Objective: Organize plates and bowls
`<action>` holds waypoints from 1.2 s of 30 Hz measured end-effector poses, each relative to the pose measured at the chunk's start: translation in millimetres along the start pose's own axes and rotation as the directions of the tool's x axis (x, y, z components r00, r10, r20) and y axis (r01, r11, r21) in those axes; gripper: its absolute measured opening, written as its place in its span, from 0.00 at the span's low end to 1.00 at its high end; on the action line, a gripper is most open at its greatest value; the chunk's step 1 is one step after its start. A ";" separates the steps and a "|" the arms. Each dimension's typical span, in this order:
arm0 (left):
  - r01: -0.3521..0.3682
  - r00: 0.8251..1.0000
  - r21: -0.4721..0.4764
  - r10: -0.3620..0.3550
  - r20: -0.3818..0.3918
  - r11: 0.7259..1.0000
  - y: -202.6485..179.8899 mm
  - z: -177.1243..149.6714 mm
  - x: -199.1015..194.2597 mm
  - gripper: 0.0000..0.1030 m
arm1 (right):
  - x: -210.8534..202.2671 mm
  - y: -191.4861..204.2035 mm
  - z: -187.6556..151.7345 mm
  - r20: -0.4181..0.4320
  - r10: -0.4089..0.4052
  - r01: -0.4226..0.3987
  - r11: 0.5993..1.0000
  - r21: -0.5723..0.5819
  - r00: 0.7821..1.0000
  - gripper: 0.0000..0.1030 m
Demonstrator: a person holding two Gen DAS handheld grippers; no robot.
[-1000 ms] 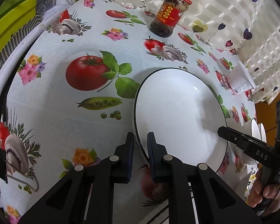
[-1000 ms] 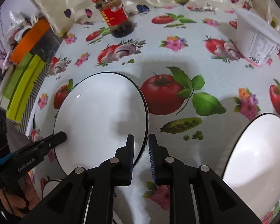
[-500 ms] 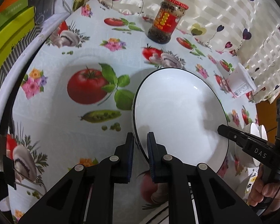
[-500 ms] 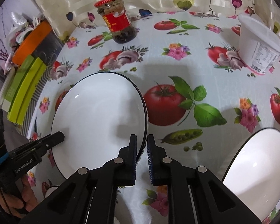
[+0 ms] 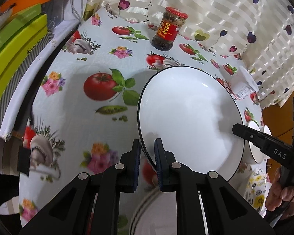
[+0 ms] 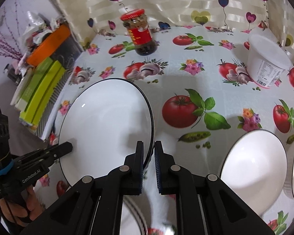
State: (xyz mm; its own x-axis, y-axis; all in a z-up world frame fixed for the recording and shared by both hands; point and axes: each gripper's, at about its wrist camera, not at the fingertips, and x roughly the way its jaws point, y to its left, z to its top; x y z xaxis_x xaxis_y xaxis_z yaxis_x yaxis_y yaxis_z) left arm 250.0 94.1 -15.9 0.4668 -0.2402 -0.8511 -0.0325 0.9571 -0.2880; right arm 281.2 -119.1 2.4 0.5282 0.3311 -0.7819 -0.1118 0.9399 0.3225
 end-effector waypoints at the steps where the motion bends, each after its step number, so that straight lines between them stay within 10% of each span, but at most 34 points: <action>1: 0.000 1.000 -0.001 0.000 0.002 1.000 -0.8 -3.6 -3.4 0.14 | -4.9 1.9 -3.8 0.004 0.003 -0.003 1.000 -0.004 1.000 0.10; 19: -0.043 0.999 -0.028 0.043 -0.009 0.999 -8.4 -111.7 -55.4 0.14 | -52.4 25.2 -105.3 -0.018 0.024 -0.025 0.996 -0.080 1.000 0.10; 36: -0.094 0.995 -0.046 0.092 -0.040 0.995 -9.2 -145.7 -53.3 0.14 | -37.9 24.0 -138.8 -0.082 0.010 -0.018 0.995 -0.096 0.997 0.10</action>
State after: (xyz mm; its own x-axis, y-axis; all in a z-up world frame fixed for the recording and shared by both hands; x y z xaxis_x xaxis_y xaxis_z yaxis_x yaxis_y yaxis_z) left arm 96.7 74.4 -31.8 0.4259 -0.1573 -0.8910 -0.1168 0.9670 -0.2266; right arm 141.7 -97.5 -34.3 0.4566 0.3466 -0.8194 -0.2022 0.9373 0.2838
